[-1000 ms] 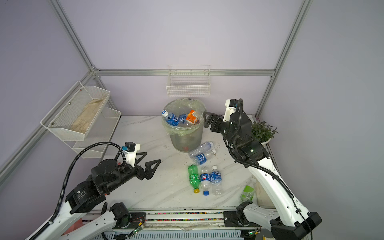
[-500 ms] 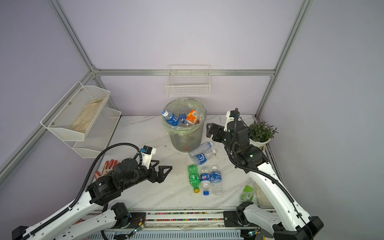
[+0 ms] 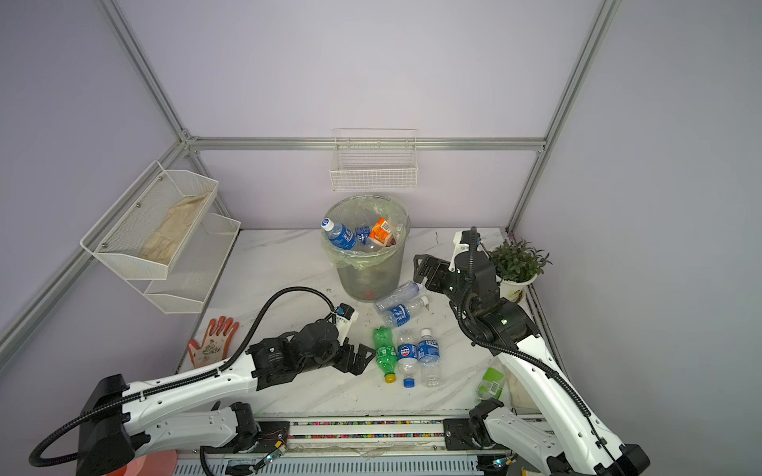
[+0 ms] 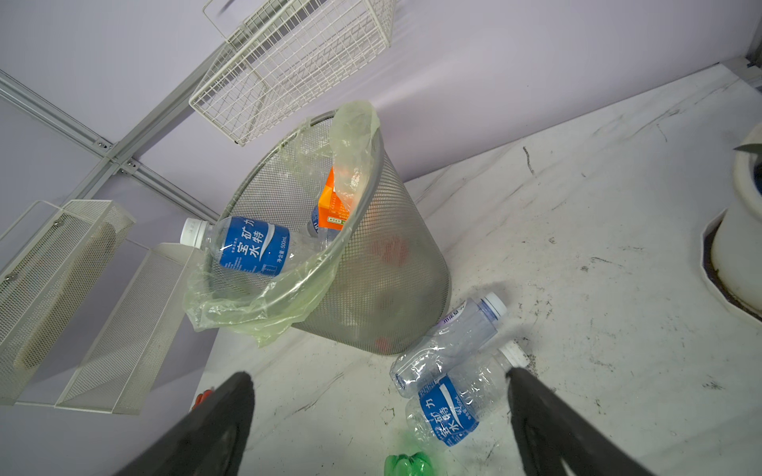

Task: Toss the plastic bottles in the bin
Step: 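Reach the left gripper down onto the green soda bottle while the right gripper withdraws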

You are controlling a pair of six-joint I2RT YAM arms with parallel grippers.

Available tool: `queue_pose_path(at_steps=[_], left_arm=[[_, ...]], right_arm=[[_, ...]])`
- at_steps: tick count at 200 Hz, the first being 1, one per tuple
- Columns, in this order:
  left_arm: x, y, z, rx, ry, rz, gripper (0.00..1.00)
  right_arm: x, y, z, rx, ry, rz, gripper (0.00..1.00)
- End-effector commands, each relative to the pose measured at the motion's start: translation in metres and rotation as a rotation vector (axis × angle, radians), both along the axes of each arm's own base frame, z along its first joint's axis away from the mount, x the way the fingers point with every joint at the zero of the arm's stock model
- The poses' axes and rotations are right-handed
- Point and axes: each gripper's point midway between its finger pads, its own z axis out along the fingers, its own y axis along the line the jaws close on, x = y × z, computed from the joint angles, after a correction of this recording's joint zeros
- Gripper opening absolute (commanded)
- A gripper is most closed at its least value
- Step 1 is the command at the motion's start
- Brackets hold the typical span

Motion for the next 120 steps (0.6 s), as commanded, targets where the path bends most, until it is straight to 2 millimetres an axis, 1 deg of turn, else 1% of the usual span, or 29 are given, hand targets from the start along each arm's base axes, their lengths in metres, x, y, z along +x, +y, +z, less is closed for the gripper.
queue_pose_path(at_steps=[1, 39, 58, 67, 68, 70, 76, 106, 120], left_arm=[[0.012, -0.023, 0.022, -0.09, -0.01, 0.031, 1.0], [0.018, -0.044, 0.0, -0.1, 0.049, 0.041, 1.0], [0.021, -0.055, -0.005, -0.105, 0.061, 0.033, 1.0], [0.023, -0.058, -0.002, -0.116, 0.057, 0.035, 1.0], [0.023, -0.059, -0.008, -0.104, 0.064, 0.036, 1.0], [0.024, -0.059, -0.013, -0.094, 0.07, 0.037, 1.0], [0.025, -0.062, -0.015, -0.092, 0.07, 0.036, 1.0], [0.032, -0.071, -0.021, -0.076, 0.067, 0.031, 1.0], [0.034, -0.076, -0.024, -0.066, 0.068, 0.026, 0.98]], right_arm=[[-0.004, -0.007, -0.008, -0.007, 0.016, -0.026, 0.98], [-0.006, -0.01, -0.019, -0.028, 0.036, -0.032, 0.98], [-0.007, -0.011, -0.023, -0.04, 0.042, -0.033, 0.97], [-0.007, -0.011, -0.026, -0.044, 0.046, -0.033, 0.97], [-0.007, -0.011, -0.026, -0.045, 0.045, -0.032, 0.97], [-0.007, -0.011, -0.026, -0.046, 0.047, -0.034, 0.97], [-0.007, -0.011, -0.028, -0.05, 0.048, -0.036, 0.98], [-0.007, -0.012, -0.036, -0.066, 0.066, -0.036, 0.98], [-0.008, -0.013, -0.039, -0.071, 0.071, -0.038, 0.97]])
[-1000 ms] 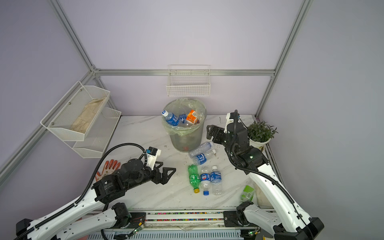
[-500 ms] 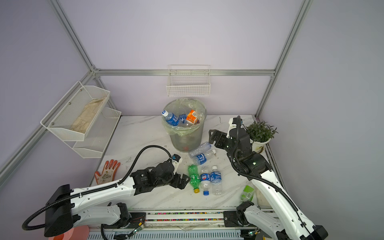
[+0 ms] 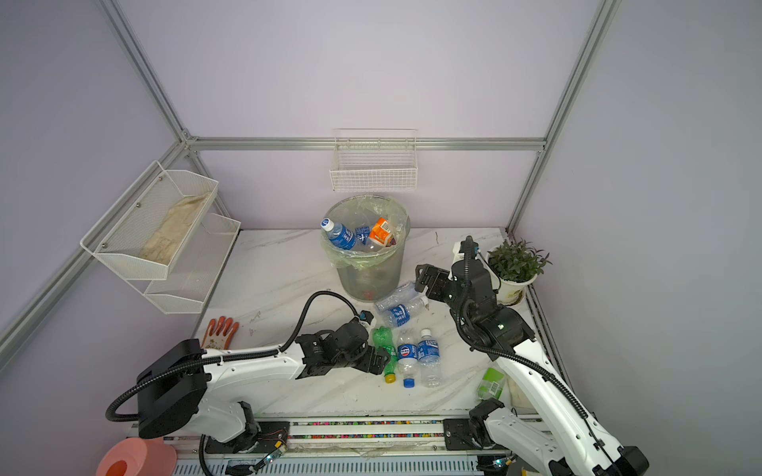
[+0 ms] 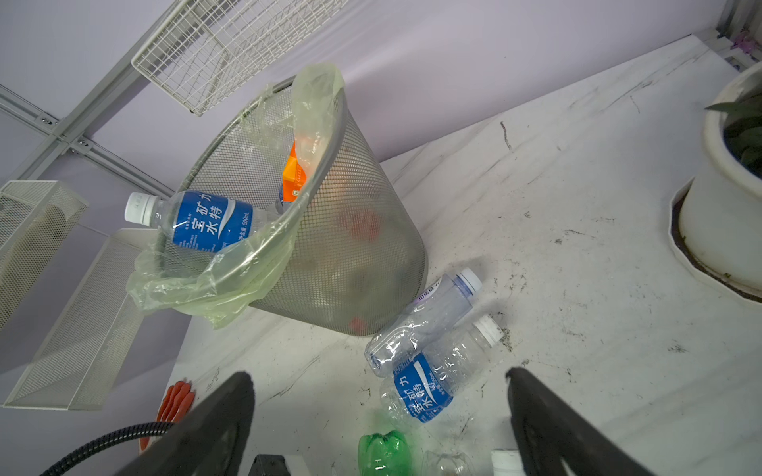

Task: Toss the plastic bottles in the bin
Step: 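Reach the left gripper down onto the green soda bottle while the right gripper withdraws, then close the left gripper on the green soda bottle and lift it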

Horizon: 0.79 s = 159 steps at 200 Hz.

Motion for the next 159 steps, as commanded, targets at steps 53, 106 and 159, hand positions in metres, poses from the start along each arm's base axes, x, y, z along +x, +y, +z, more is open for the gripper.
queue_pose_path(at_steps=[53, 106, 159], left_arm=[[0.025, -0.046, 0.035, -0.098, -0.055, -0.017, 0.88], [0.031, -0.046, 0.022, -0.047, -0.048, -0.008, 0.81], [0.035, -0.044, 0.005, 0.003, -0.029, 0.003, 0.68]], right_arm=[[-0.007, -0.01, -0.01, -0.034, 0.014, -0.026, 0.98], [-0.009, -0.012, -0.011, -0.027, 0.015, -0.033, 0.98], [-0.012, -0.014, -0.013, -0.022, 0.015, -0.04, 0.97]])
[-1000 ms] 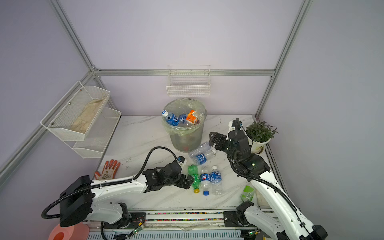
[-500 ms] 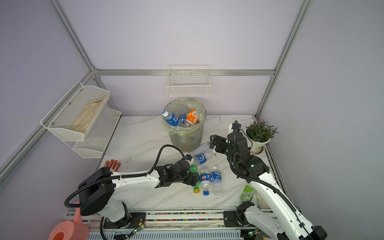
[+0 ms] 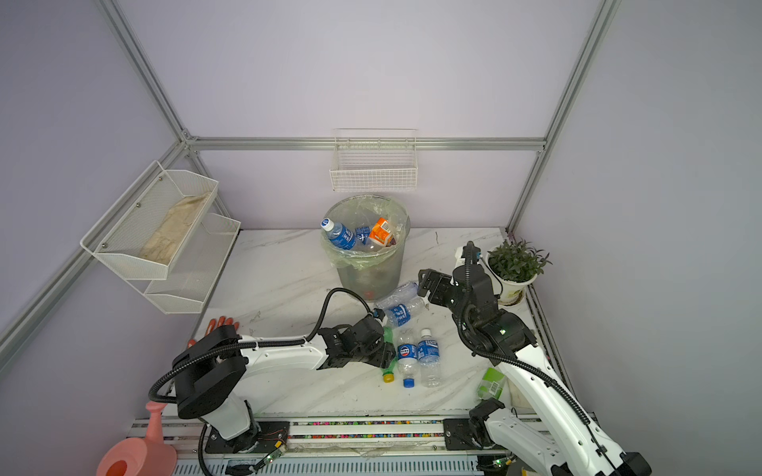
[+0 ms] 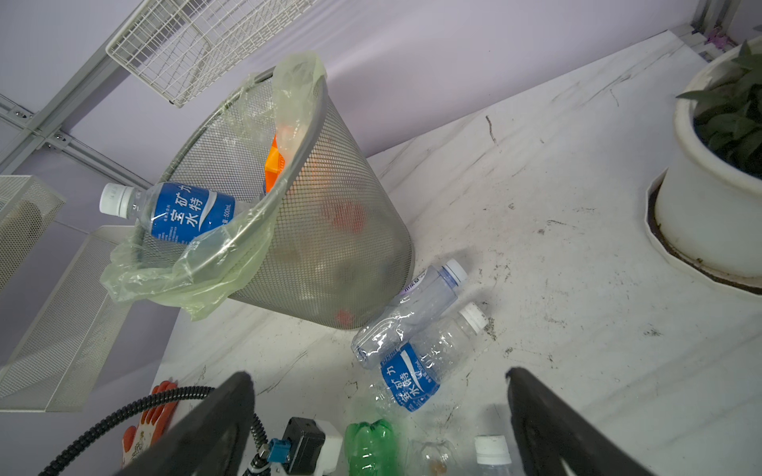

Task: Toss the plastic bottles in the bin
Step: 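Close the left gripper on the green soda bottle and lift it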

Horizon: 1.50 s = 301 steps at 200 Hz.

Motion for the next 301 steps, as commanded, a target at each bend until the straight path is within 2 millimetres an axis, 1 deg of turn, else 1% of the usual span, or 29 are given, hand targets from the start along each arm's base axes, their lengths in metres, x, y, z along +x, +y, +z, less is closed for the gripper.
queue_pose_path(at_steps=[1, 14, 38, 64, 90, 131, 162, 181, 186, 187, 189, 224, 235, 272, 301], left_arm=[[0.019, -0.022, 0.029, -0.054, -0.059, 0.0, 0.68], [0.019, -0.021, 0.025, -0.043, -0.052, 0.001, 0.64], [0.018, -0.018, 0.019, -0.022, -0.04, 0.004, 0.53], [0.019, -0.011, 0.025, -0.009, -0.059, 0.016, 0.45], [0.021, -0.002, 0.038, 0.009, -0.092, 0.03, 0.41], [0.023, 0.009, 0.067, -0.004, -0.153, 0.049, 0.37], [0.023, 0.014, 0.099, -0.052, -0.216, 0.048, 0.35], [0.023, 0.018, 0.123, -0.087, -0.268, 0.047, 0.33], [0.023, 0.018, 0.125, -0.088, -0.275, 0.044, 0.33], [0.023, 0.019, 0.132, -0.102, -0.286, 0.047, 0.32], [0.022, 0.02, 0.14, -0.116, -0.297, 0.047, 0.32], [0.017, 0.029, 0.193, -0.184, -0.417, 0.031, 0.3], [0.014, 0.033, 0.214, -0.199, -0.478, 0.017, 0.29], [-0.004, 0.051, 0.299, -0.259, -0.729, -0.057, 0.28], [-0.021, 0.071, 0.363, -0.339, -0.914, -0.105, 0.27]], right_arm=[[-0.004, -0.006, -0.006, -0.008, 0.009, -0.023, 0.97], [-0.005, -0.006, -0.007, -0.005, 0.011, -0.024, 0.97], [-0.005, -0.005, -0.012, -0.006, 0.021, -0.018, 0.98], [-0.005, -0.005, -0.012, -0.005, 0.02, -0.017, 0.97], [-0.006, -0.006, -0.013, -0.005, 0.021, -0.018, 0.97], [-0.008, -0.007, -0.014, 0.001, 0.025, -0.02, 0.97], [-0.011, -0.008, -0.015, 0.009, 0.026, -0.021, 0.97], [-0.012, -0.008, -0.017, 0.015, 0.031, -0.021, 0.97], [-0.012, -0.008, -0.017, 0.018, 0.03, -0.023, 0.97], [-0.012, -0.008, -0.017, 0.018, 0.03, -0.023, 0.97], [-0.013, -0.008, -0.017, 0.019, 0.031, -0.021, 0.97], [-0.014, -0.007, -0.019, 0.029, 0.037, -0.02, 0.97], [-0.015, -0.008, -0.019, 0.031, 0.038, -0.02, 0.97], [-0.016, -0.008, -0.02, 0.036, 0.039, -0.02, 0.97], [-0.017, -0.007, -0.02, 0.043, 0.042, -0.018, 0.97]])
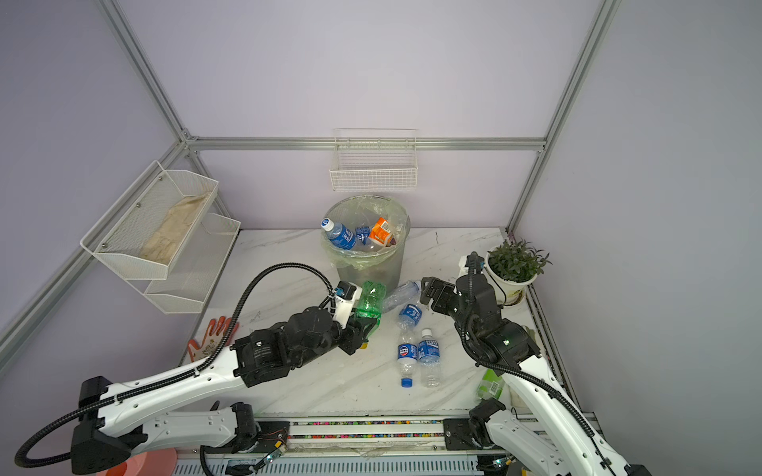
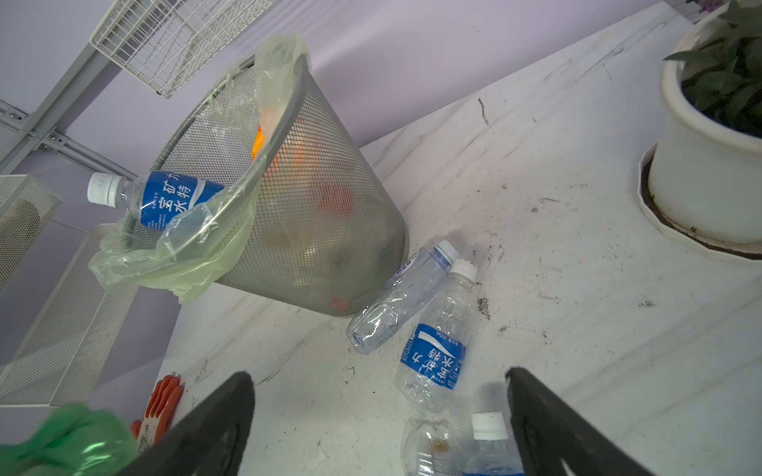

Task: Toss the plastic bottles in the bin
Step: 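Close the left gripper on the green soda bottle and lift it, then carry the green soda bottle up and over the bin with the left gripper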

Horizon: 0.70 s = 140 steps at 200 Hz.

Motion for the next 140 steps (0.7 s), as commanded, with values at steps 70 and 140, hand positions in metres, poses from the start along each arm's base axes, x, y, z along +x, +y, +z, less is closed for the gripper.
queue_pose_path(at_steps=[70, 140], left_arm=[[-0.041, 0.12, 0.205, -0.378, -0.603, 0.102, 0.24], [-0.037, 0.129, 0.234, -0.341, -0.683, 0.168, 0.23]], right_arm=[[-0.008, -0.004, -0.007, 0.01, 0.02, -0.011, 0.97], [-0.006, 0.001, -0.007, 0.03, 0.025, 0.008, 0.97]])
